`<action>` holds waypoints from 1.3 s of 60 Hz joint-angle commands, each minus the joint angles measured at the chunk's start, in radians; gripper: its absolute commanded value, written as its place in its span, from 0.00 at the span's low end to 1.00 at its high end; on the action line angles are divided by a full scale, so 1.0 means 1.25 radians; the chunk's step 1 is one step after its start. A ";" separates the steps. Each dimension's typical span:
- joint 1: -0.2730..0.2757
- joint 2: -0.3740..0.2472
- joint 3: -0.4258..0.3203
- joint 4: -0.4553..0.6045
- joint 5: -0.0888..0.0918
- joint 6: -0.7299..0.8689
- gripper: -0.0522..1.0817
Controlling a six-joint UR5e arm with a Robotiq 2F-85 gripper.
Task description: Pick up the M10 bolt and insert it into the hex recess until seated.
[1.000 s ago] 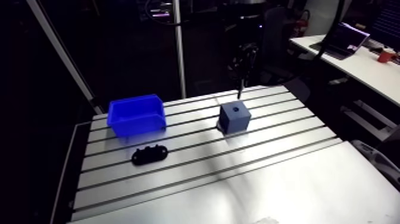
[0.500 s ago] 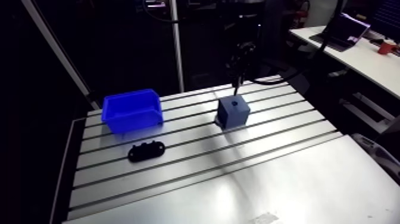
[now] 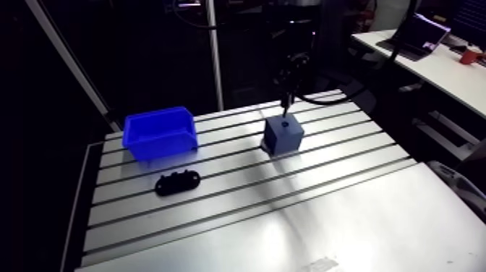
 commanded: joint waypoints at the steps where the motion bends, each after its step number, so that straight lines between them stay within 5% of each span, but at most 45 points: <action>1: -0.001 0.005 0.001 0.000 -0.001 0.000 0.94; 78: -0.008 0.016 0.010 -0.004 -0.004 0.002 0.94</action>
